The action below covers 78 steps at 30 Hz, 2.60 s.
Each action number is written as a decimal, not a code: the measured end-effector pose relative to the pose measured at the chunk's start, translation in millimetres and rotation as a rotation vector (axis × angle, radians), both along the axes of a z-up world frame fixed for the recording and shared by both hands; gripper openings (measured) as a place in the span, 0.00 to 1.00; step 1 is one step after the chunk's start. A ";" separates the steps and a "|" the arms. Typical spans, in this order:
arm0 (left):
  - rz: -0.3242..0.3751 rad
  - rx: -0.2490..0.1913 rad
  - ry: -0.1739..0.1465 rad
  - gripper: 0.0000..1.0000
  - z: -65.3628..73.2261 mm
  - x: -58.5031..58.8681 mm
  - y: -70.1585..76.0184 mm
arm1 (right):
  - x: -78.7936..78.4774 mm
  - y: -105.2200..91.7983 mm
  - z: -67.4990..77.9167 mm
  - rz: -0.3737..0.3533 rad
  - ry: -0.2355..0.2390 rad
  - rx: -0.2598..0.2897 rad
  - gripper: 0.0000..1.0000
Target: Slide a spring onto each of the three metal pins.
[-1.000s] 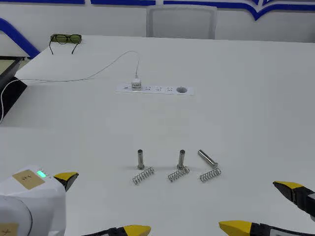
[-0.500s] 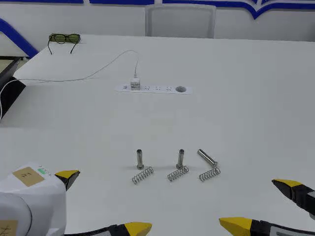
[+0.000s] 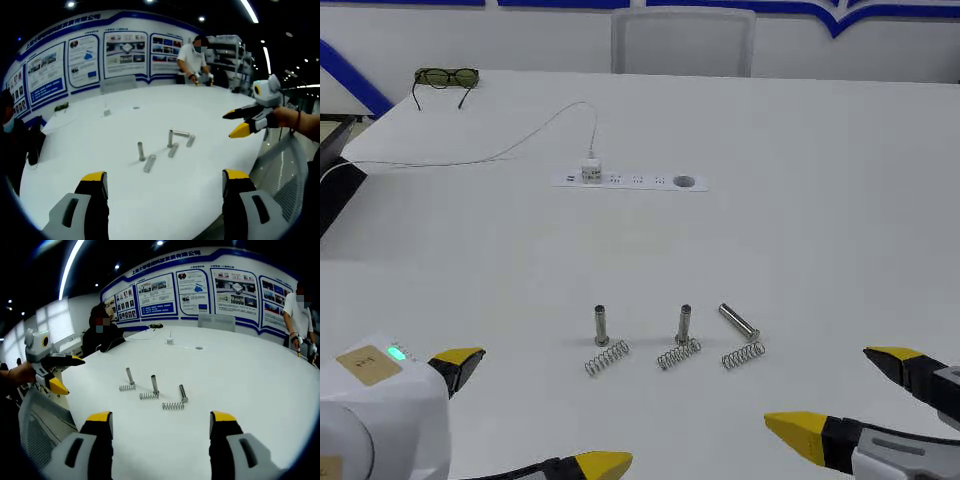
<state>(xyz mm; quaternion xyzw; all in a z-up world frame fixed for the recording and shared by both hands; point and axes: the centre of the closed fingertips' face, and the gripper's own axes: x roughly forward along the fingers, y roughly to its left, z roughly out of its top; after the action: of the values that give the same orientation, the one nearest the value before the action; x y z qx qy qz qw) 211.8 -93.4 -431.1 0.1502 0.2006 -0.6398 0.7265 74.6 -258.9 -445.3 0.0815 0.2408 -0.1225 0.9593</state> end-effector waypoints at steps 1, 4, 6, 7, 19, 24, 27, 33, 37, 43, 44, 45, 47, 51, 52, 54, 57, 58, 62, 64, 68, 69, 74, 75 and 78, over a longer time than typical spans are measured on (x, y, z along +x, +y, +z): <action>-0.002 -0.004 0.001 0.96 -0.1 -0.2 -0.6 | 2.6 -2.9 -0.2 0.001 -0.001 0.001 0.79; 0.003 -0.013 -0.008 0.95 0.8 1.4 -1.6 | 7.1 -8.1 -1.7 0.009 0.021 -0.009 0.78; 0.004 -0.022 -0.002 0.95 1.3 1.4 -2.9 | 11.1 -11.7 -0.9 0.014 0.023 -0.017 0.77; 0.003 -0.022 0.002 0.95 0.8 1.1 -3.2 | 13.3 -13.0 -0.7 0.019 0.020 -0.016 0.77; -0.008 -0.024 0.010 0.96 -6.6 -0.9 -6.5 | 44.2 -32.0 -6.7 0.042 0.022 -0.017 0.69; -0.004 -0.027 0.018 0.96 -9.1 -0.4 -8.8 | 57.8 -44.6 -12.4 0.047 0.028 -0.055 0.64; -0.005 -0.031 0.018 0.96 -9.2 -0.9 -10.3 | 65.0 -52.2 -14.6 0.050 0.024 -0.064 0.61; -0.012 -0.038 0.021 0.96 -10.6 -3.6 -12.5 | 80.5 -61.9 -20.8 0.057 0.026 -0.063 0.56; -0.018 -0.049 0.012 0.96 -9.7 -3.9 -14.6 | 86.8 -66.6 -28.4 0.063 0.038 -0.058 0.52; -0.026 -0.041 0.012 0.96 -12.0 -4.5 -17.0 | 96.2 -71.1 -41.3 0.066 0.049 -0.041 0.44; -0.027 -0.041 0.012 0.96 -12.2 -4.5 -17.5 | 97.2 -72.2 -43.5 0.066 0.054 -0.042 0.42; -0.027 -0.040 0.012 0.96 -12.5 -4.4 -17.9 | 98.4 -73.1 -45.2 0.065 0.056 -0.038 0.41; -0.031 -0.039 0.012 0.96 -13.1 -4.5 -19.0 | 101.8 -73.8 -49.2 0.066 0.060 -0.030 0.38; -0.042 -0.031 -0.002 0.96 -14.4 -4.8 -20.9 | 108.9 -74.2 -59.6 0.076 0.082 -0.043 0.31; -0.046 -0.028 -0.004 0.96 -15.0 -5.1 -21.4 | 110.3 -73.5 -61.8 0.074 0.083 -0.029 0.31; -0.052 -0.022 -0.006 0.96 -16.1 -5.5 -22.3 | 114.3 -72.5 -65.5 0.079 0.085 -0.021 0.30; -0.058 -0.020 -0.009 0.96 -17.0 -5.7 -23.2 | 119.3 -72.3 -70.4 0.084 0.087 -0.014 0.29; -0.058 -0.018 -0.010 0.96 -17.5 -5.4 -23.2 | 120.9 -72.6 -73.0 0.085 0.091 -0.013 0.28; -0.056 -0.018 -0.006 0.95 -18.8 -4.3 -22.7 | 124.1 -75.6 -80.1 0.078 0.107 -0.004 0.26; -0.052 -0.015 -0.004 0.95 -21.0 -2.9 -22.0 | 125.9 -77.3 -82.6 0.074 0.109 -0.004 0.24; -0.042 -0.008 0.004 0.95 -24.4 -0.6 -20.0 | 129.5 -78.2 -88.5 0.077 0.122 -0.001 0.21; -0.042 -0.008 0.004 0.95 -24.6 -0.5 -19.9 | 130.1 -77.8 -89.3 0.080 0.125 -0.003 0.21; -0.039 -0.008 0.005 0.95 -24.0 1.0 -19.9 | 130.1 -78.2 -94.2 0.105 0.162 -0.057 0.17; -0.039 -0.009 0.005 0.95 -23.8 1.2 -20.0 | 130.3 -78.3 -93.9 0.102 0.160 -0.049 0.17; -0.040 -0.011 0.004 0.95 -22.6 1.6 -20.3 | 129.6 -78.5 -93.7 0.104 0.167 -0.060 0.13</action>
<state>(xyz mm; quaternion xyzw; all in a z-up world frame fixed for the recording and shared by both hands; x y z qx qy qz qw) 213.4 -113.7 -453.8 0.1488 0.1953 -0.6555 0.7142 204.2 -337.4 -539.0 0.0295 0.3200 -0.0860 0.9430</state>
